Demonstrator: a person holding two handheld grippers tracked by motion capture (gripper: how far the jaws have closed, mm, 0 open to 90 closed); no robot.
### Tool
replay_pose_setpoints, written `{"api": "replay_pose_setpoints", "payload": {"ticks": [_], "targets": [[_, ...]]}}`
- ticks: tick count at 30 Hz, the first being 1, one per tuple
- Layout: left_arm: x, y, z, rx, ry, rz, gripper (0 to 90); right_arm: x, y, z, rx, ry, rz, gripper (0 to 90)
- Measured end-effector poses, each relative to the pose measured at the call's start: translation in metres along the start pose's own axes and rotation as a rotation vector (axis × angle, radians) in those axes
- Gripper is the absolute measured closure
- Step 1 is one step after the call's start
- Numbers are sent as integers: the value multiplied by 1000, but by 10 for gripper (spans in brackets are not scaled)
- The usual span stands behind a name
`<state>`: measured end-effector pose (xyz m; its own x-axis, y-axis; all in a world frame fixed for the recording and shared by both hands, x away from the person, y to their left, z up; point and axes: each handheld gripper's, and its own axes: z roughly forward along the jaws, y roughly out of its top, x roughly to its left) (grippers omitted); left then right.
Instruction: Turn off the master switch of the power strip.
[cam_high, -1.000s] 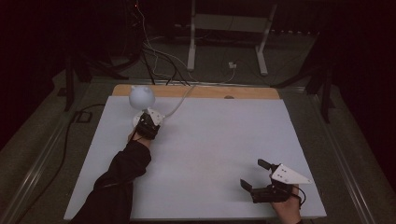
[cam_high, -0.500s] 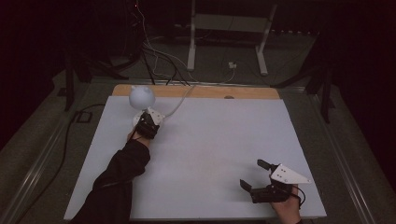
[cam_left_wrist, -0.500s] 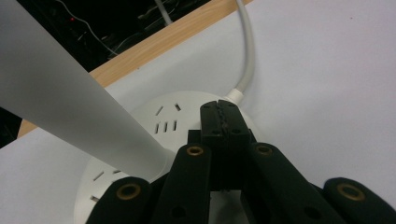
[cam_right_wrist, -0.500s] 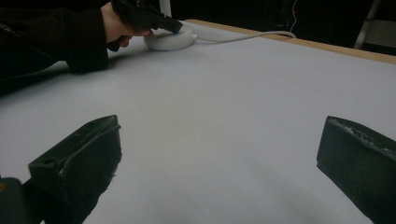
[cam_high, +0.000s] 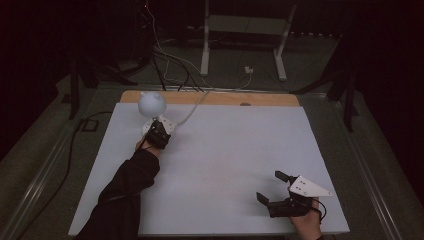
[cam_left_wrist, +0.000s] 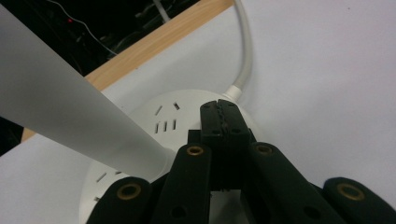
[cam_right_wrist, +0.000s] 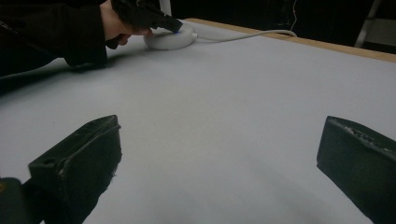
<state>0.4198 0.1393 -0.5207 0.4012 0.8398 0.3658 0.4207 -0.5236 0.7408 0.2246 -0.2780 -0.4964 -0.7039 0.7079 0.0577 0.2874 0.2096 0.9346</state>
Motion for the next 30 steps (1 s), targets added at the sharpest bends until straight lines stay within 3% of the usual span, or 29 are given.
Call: {"api": "replay_pose_setpoints", "payload": {"ticks": [3,7,8,10,17,19,30], "targets": [[0,1,0,3,1,14,900,0,0,0,0,0,0,0],[1,0,0,2,-8,2,900,0,0,0,1,1,0,0],[-1,0,0,1,2,26,900,0,0,1,2,0,-1,0],[-3,0,0,1,17,35,900,0,0,0,0,-1,-1,0],[-2,1,1,18,7,39,900,0,0,0,-1,0,0,0],[-3,2,1,19,9,56,900,0,0,0,-1,0,1,0],[1,1,-1,24,-3,52,900,-1,0,0,0,0,1,0]]}}
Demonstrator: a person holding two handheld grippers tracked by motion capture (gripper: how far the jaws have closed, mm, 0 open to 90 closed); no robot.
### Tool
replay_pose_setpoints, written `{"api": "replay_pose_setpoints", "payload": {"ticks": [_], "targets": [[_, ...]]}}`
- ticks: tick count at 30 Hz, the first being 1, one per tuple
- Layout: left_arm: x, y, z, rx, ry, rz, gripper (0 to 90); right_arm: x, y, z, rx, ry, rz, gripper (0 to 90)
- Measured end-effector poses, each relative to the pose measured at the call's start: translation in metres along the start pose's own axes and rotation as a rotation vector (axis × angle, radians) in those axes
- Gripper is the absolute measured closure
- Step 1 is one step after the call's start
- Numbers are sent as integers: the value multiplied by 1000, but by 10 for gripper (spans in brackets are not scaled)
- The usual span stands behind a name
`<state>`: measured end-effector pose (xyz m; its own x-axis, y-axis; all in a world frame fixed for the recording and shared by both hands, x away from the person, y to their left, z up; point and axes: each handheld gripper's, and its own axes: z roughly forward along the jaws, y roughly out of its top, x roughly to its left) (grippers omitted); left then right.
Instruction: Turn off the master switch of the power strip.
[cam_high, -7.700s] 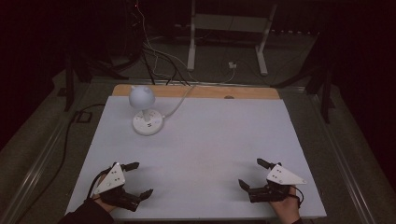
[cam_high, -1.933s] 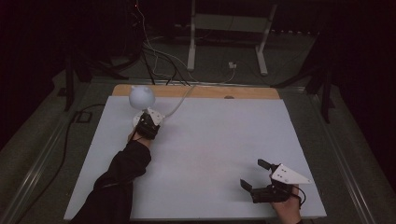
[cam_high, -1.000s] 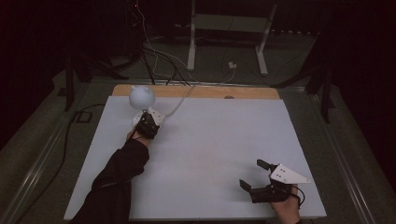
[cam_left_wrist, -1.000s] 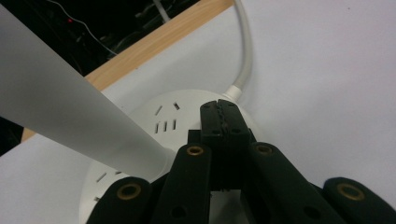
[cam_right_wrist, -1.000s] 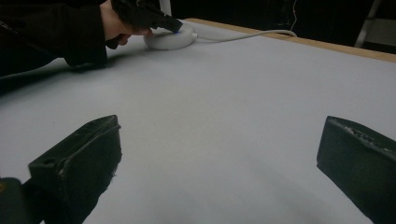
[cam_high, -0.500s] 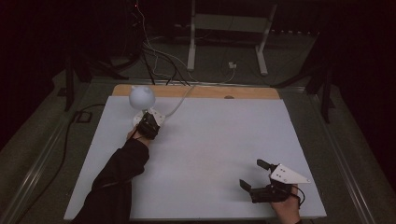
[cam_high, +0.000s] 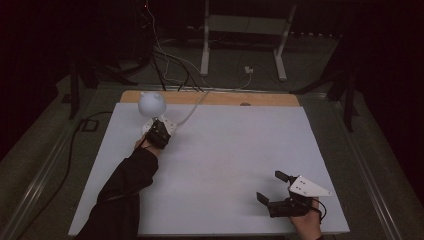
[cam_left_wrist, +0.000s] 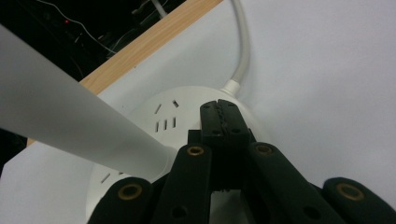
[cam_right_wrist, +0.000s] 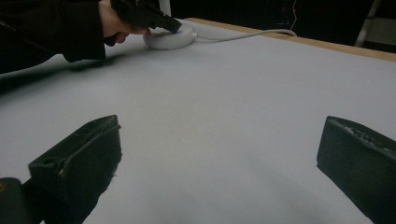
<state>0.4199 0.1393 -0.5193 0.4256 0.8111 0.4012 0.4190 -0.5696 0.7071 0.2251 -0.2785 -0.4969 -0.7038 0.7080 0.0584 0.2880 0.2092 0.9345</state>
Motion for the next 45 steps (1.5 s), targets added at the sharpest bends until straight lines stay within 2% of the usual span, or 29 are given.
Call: {"api": "replay_pose_setpoints", "payload": {"ticks": [4,5,7,10,12,17,19,21,23,25,28,29,30,36,40,41,42,43,44,45], "targets": [[2,-1,0,-3,-12,-8,900,0,0,0,-1,0,-1,0],[4,0,-2,-28,-9,-29,900,0,0,0,-1,1,0,0],[6,2,-2,-12,-45,-52,900,0,0,0,-2,1,-1,0],[2,5,-4,-19,-58,-38,900,0,0,0,-2,1,0,0],[-2,8,-7,-40,-39,-17,900,-1,0,0,-2,2,2,0],[0,18,-20,-81,-51,-31,900,-1,1,-2,-10,-1,1,0],[1,21,-24,-80,-76,-47,900,-1,1,-2,-8,2,0,0],[-1,23,-27,-83,-83,-33,900,0,1,-2,-8,1,-2,0],[-3,25,-30,-86,-95,-50,900,0,1,-2,-9,1,-4,0],[-5,23,-33,-81,-101,-56,900,-1,1,-1,-8,1,-1,0],[-7,18,-39,-77,-115,-41,900,0,1,-1,-9,1,0,0],[-6,17,-42,-77,-127,-52,900,0,1,-1,-9,1,0,0],[-3,14,-47,-86,-149,-82,900,0,2,-2,-10,-1,-4,0],[-1,9,-60,-79,-199,-105,900,0,2,-1,-9,-5,-6,0],[-4,4,-70,-71,-236,-102,774,0,2,-1,-6,-4,-5,0],[-3,3,-72,-58,-249,-102,774,0,2,-1,-6,-4,-5,0],[-4,2,-74,-56,-250,-109,678,0,2,-1,-6,-5,-5,0],[-4,0,-76,-53,-254,-111,678,0,2,-1,-6,-5,-5,0],[-4,-1,-78,-47,-269,-114,626,0,2,-1,-6,-5,-4,0],[-5,-2,-80,-50,-275,-114,534,0,2,-1,-6,-5,-4,0]]}}
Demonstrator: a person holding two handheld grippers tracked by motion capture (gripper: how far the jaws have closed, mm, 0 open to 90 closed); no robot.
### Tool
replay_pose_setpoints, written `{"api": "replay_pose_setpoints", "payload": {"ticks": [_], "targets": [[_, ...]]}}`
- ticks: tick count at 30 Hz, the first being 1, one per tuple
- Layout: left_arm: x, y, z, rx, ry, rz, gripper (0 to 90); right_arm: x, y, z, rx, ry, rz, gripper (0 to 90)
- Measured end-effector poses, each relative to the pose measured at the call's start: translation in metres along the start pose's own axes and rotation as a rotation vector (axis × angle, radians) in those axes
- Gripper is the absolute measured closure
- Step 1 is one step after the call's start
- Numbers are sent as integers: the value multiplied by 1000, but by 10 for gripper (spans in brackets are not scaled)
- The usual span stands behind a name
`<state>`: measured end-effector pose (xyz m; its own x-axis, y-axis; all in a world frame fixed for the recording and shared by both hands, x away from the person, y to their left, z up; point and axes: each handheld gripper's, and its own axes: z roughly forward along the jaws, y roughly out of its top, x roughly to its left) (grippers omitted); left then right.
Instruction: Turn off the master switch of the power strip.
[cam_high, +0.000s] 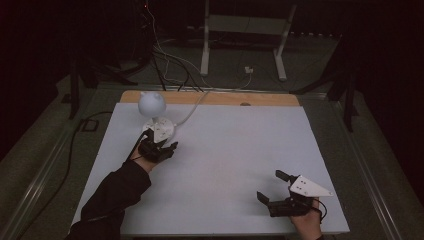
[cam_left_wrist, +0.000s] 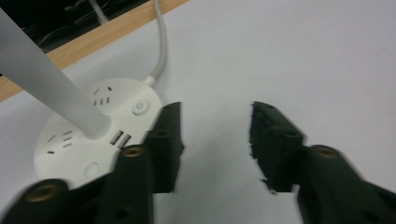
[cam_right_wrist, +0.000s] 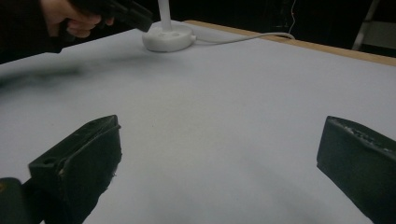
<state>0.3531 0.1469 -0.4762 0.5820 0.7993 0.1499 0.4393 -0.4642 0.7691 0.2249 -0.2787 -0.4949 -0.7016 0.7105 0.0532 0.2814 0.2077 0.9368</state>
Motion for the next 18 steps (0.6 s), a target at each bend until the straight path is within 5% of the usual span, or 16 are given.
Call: {"api": "replay_pose_setpoints", "payload": {"ticks": [2,6,10,13,18], "targets": [[-2,-2,-3,4,-21,11,524,0,0,0,0,0,0,0],[-5,-3,-9,25,-22,8,282,0,0,1,2,0,0,0],[-6,-7,-13,63,-82,-13,93,0,0,1,4,0,0,0],[-9,-12,-15,99,-115,-12,16,0,0,1,4,0,0,0],[-10,-20,-25,102,-111,5,4,0,0,1,4,-1,-2,0]]}}
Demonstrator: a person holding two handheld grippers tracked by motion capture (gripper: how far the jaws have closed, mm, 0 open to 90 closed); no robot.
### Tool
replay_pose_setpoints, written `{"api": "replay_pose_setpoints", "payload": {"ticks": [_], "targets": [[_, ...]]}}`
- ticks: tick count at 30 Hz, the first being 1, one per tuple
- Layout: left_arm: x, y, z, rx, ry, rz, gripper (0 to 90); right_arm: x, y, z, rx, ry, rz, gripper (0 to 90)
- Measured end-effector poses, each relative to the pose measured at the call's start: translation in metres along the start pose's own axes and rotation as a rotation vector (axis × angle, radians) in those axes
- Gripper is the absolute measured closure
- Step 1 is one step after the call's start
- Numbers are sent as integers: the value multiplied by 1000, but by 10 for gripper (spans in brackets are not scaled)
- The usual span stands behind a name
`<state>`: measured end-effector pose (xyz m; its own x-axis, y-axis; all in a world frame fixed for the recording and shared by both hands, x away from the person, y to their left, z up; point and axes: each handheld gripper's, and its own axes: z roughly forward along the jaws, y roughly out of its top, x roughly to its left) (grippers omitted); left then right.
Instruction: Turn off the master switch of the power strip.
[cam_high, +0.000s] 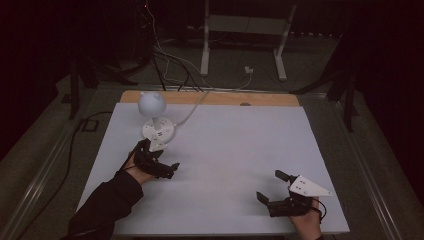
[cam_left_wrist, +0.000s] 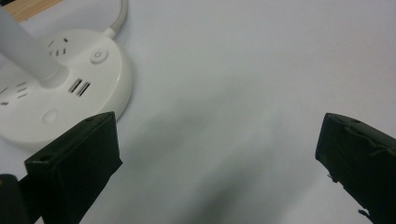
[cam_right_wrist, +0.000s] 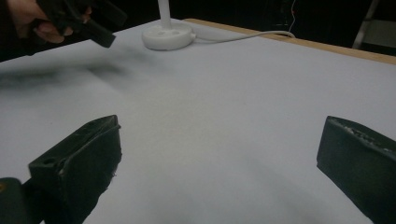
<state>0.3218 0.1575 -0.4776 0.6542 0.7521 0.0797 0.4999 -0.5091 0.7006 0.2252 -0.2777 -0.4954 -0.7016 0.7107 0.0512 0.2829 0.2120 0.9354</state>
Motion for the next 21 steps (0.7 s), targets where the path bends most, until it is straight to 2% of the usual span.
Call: {"api": "replay_pose_setpoints", "payload": {"ticks": [3,11,16,21], "targets": [[-1,-7,-6,0,1,3,4,0,0,0,3,-1,-4,0],[-3,-23,-20,0,-47,24,4,0,0,1,8,-2,-5,0],[-6,-33,-27,3,-53,32,4,0,0,1,10,-4,-4,0],[-10,-44,-37,-10,-99,14,4,1,0,1,12,-5,-7,0]]}}
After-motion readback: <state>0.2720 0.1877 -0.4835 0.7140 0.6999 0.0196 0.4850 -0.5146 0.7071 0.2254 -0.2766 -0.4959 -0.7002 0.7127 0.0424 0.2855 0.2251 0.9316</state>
